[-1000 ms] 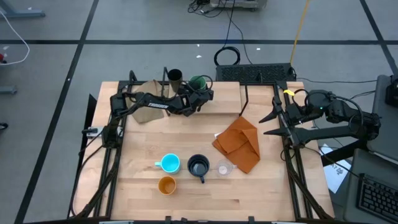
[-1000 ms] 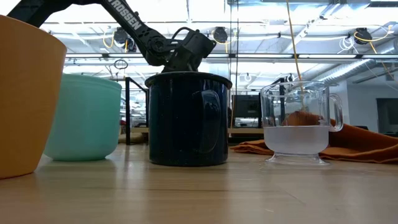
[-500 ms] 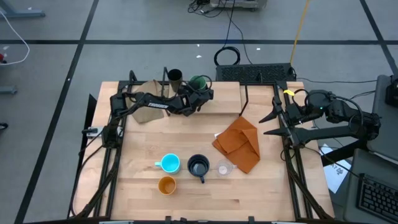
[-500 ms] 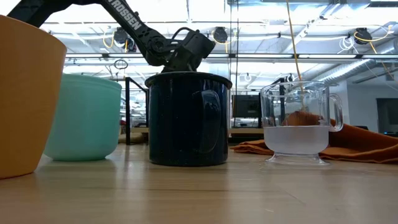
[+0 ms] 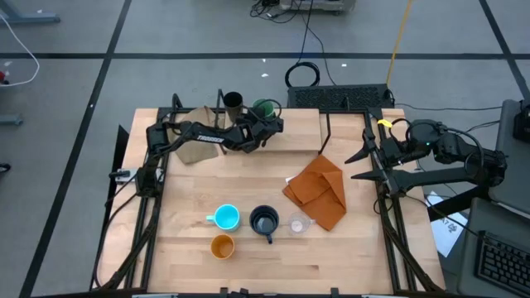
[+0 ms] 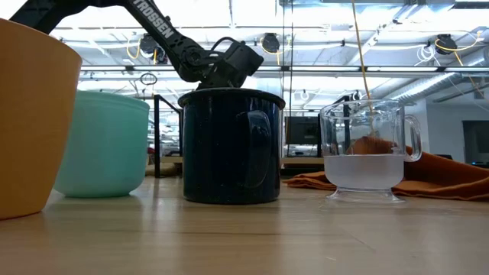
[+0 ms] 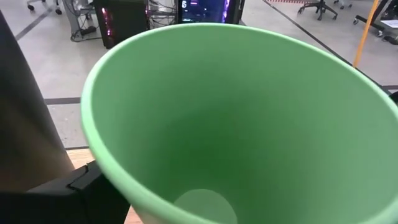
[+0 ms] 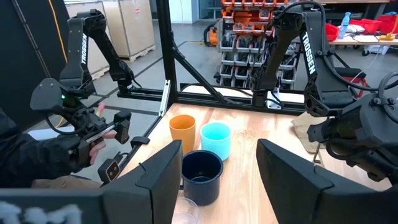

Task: Stack small to large cups/mugs on shelf
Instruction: Put the green cup on the shelf

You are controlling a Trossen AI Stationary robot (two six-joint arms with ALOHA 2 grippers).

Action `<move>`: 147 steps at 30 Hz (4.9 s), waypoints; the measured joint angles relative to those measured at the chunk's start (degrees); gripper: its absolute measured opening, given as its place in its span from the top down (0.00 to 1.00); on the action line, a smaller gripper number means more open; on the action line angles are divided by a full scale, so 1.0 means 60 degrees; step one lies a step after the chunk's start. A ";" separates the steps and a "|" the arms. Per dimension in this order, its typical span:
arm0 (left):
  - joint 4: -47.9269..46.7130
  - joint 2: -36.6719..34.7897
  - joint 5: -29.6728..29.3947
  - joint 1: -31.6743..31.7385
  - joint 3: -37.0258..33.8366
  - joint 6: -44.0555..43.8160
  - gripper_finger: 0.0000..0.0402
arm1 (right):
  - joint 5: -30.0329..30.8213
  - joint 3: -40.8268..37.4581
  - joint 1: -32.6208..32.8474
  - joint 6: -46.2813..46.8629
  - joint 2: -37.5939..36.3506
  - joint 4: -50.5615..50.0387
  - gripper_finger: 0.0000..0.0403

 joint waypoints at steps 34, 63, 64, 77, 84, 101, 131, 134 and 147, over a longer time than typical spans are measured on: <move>-0.1201 -0.0776 0.0076 0.0013 -0.0004 0.0036 0.00 | -0.0273 0.0000 0.0001 -0.0022 0.0002 -0.0025 0.51; -0.1214 -0.0772 0.0254 0.0000 -0.0004 0.0069 0.17 | -0.0251 0.0000 0.0000 -0.0022 0.0001 0.0182 0.51; -0.1259 -0.0772 0.0243 0.0000 -0.0004 0.0074 0.17 | -0.0251 0.0000 0.0000 -0.0022 0.0002 0.0182 0.51; -0.1500 -0.0769 0.0087 0.0040 0.0000 0.0226 0.15 | -0.0251 0.0000 0.0000 -0.0025 0.0002 0.0226 0.51; -0.1523 -0.0765 0.0095 0.0040 0.0000 0.0211 0.03 | -0.0251 0.0000 0.0000 -0.0025 -0.0002 0.0222 0.51; -0.1750 -0.1232 0.0589 0.0165 0.0011 -0.0126 0.01 | -0.0270 0.0000 0.0000 -0.0029 -0.0002 0.0185 0.51; -0.2181 -0.1497 0.0809 -0.0005 0.0004 0.0296 0.00 | -0.0279 0.0000 0.0000 -0.0204 0.0002 0.0219 0.51; -0.2193 -0.1497 0.0831 -0.0013 0.0004 0.0570 0.00 | -0.0277 0.0000 0.0000 -0.0208 0.0000 0.0222 0.51; -0.2097 -0.1497 0.1159 -0.0090 0.0004 0.1207 0.00 | -0.0237 0.0000 0.0000 -0.0198 -0.0002 0.0364 0.51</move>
